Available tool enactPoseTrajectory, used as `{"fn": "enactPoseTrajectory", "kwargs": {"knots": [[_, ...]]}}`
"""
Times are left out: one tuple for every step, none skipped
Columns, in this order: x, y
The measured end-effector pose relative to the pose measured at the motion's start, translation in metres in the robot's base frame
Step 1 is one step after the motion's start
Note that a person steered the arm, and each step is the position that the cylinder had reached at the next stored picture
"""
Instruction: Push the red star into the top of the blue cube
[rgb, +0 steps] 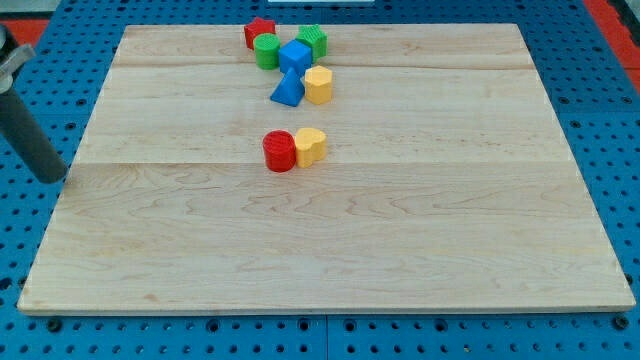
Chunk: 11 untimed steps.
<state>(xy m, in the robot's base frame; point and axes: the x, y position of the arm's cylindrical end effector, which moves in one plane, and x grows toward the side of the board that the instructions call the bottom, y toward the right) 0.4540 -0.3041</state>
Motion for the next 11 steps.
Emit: {"fn": "enactPoseTrajectory", "kwargs": {"knots": [[-0.095,0.000],[-0.205,0.017],[-0.263,0.050],[-0.262,0.092],[-0.261,0.211],[-0.261,0.222],[-0.259,0.252],[-0.260,0.254],[-0.255,0.309],[-0.222,0.301],[-0.184,0.293]]}}
